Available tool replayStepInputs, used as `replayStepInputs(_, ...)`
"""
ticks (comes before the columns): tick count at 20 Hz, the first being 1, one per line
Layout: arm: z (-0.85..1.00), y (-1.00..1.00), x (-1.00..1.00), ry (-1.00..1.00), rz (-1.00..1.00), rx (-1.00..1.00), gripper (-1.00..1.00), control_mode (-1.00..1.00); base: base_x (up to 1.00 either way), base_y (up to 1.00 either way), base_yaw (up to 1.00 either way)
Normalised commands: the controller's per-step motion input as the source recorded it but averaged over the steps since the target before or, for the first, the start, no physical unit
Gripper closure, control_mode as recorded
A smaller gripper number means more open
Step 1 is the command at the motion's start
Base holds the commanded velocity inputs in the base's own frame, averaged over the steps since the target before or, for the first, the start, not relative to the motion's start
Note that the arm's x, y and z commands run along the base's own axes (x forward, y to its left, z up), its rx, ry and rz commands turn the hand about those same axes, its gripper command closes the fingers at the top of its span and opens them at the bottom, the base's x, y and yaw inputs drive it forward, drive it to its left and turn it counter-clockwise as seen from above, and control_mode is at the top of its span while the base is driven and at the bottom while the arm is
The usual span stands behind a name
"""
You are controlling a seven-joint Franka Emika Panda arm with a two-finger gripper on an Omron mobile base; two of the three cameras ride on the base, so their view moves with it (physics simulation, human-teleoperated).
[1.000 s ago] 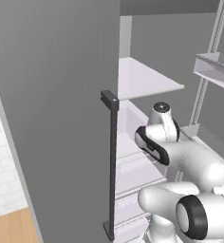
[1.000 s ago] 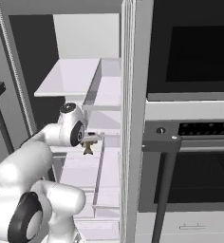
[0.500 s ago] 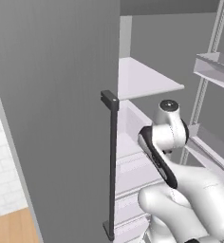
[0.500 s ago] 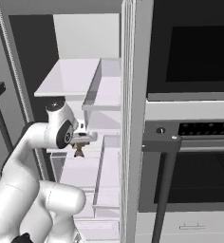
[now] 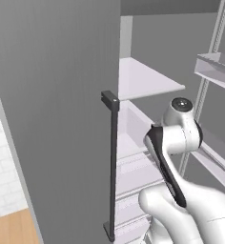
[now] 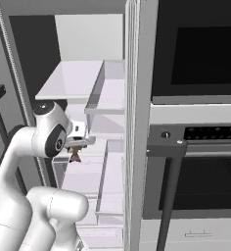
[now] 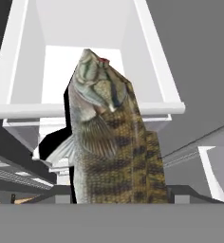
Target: Place one bell pepper and one fish in each tupperware on the nearby counter, to pack two identical lunches.
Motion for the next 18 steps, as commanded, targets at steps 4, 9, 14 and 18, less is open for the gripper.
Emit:
replayStepInputs(4,0.56,0.01,-0.53,0.0,0.01,0.0,1.0,-1.0,0.0,0.0,0.0)
replayStepInputs(9,0.64,0.0,-0.7,0.04,0.0,0.0,1.0,-1.0,0.0,0.0,0.0)
replayStepInputs(14,0.48,0.01,-0.76,0.01,0.0,0.0,1.0,-1.0,0.0,0.0,0.0)
replayStepInputs(18,0.0,0.01,-0.73,-0.06,0.0,0.0,1.0,-1.0,0.0,0.0,0.0)
